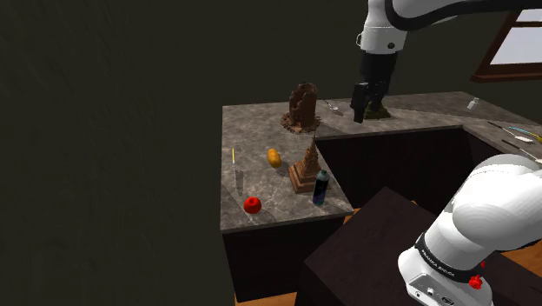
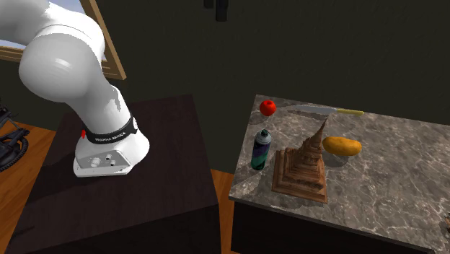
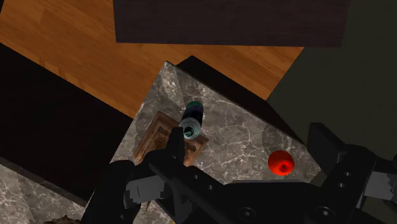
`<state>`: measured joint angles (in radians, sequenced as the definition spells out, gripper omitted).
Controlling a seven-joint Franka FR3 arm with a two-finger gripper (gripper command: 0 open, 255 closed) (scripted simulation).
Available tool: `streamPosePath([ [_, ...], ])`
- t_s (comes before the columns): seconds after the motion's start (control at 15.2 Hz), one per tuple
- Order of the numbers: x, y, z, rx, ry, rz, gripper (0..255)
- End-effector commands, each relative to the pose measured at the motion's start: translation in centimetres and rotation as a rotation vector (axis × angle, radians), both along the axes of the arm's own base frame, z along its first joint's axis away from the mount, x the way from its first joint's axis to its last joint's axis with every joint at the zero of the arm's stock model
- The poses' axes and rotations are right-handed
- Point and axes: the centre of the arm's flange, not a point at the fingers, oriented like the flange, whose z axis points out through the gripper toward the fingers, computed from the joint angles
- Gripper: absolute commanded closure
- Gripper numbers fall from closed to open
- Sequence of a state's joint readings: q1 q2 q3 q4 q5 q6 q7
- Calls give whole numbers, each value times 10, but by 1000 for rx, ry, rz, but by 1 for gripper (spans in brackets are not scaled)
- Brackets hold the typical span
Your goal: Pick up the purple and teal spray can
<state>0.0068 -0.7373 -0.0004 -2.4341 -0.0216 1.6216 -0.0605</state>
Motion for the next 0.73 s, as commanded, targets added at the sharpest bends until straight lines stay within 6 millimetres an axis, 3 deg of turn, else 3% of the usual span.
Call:
streamPosePath([
  [0.0, 0, 0, 0, 0, 0, 0, 0],
  [0.66, 69, -30, -118, 14, 89, -26, 0],
])
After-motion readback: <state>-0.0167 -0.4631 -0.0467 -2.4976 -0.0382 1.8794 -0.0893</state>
